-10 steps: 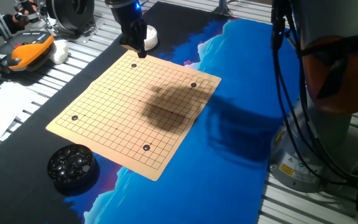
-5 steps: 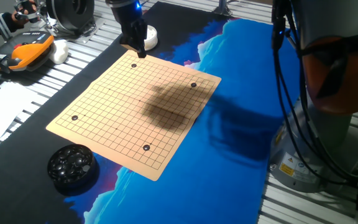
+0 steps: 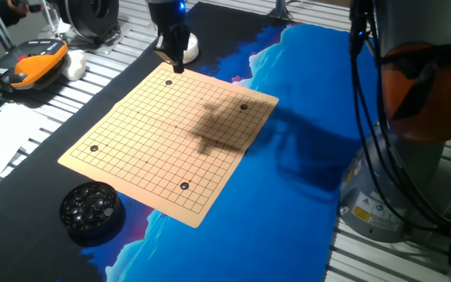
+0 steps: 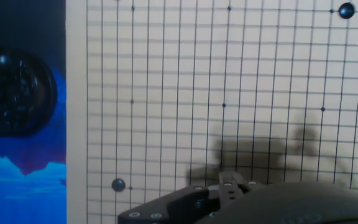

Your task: Play the first move as black on the 3-4 point in the upper right corner of the Go board

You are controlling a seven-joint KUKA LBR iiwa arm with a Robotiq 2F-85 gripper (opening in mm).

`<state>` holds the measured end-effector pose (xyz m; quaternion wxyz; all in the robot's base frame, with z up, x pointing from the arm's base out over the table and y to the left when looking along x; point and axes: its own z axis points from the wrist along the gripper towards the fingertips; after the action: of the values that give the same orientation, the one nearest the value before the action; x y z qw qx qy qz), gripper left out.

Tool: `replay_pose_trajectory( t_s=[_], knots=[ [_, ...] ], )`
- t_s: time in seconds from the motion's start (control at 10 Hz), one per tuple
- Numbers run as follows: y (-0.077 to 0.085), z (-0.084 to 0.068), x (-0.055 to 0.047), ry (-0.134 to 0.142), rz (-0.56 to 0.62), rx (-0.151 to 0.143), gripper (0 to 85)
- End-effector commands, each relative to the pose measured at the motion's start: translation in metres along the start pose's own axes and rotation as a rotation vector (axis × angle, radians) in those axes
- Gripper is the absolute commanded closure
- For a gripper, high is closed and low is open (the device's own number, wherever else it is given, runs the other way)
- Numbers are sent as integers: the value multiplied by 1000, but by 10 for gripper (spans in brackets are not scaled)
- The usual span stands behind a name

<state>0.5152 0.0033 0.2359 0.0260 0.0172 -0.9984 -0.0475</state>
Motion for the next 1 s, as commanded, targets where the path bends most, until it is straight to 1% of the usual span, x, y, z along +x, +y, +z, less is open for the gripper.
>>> replay_pose_trajectory(
  t_s=[0.0, 0.1, 0.2, 0.3, 0.4, 0.5, 0.6, 0.7, 0.8, 0.9],
  knots=[
    [0, 0, 0, -5, -10, -20, 850],
    [0, 0, 0, 13, -22, -58, 850],
    [0, 0, 0, 36, -34, -64, 850],
    [0, 0, 0, 44, -30, -72, 850],
    [0, 0, 0, 50, -37, -53, 850],
    [0, 0, 0, 56, -35, -46, 850],
    [0, 0, 0, 67, -28, -48, 850],
    [0, 0, 0, 76, -13, -31, 850],
    [0, 0, 0, 67, 12, -41, 850],
    [0, 0, 0, 67, 31, -61, 850]
  ],
)
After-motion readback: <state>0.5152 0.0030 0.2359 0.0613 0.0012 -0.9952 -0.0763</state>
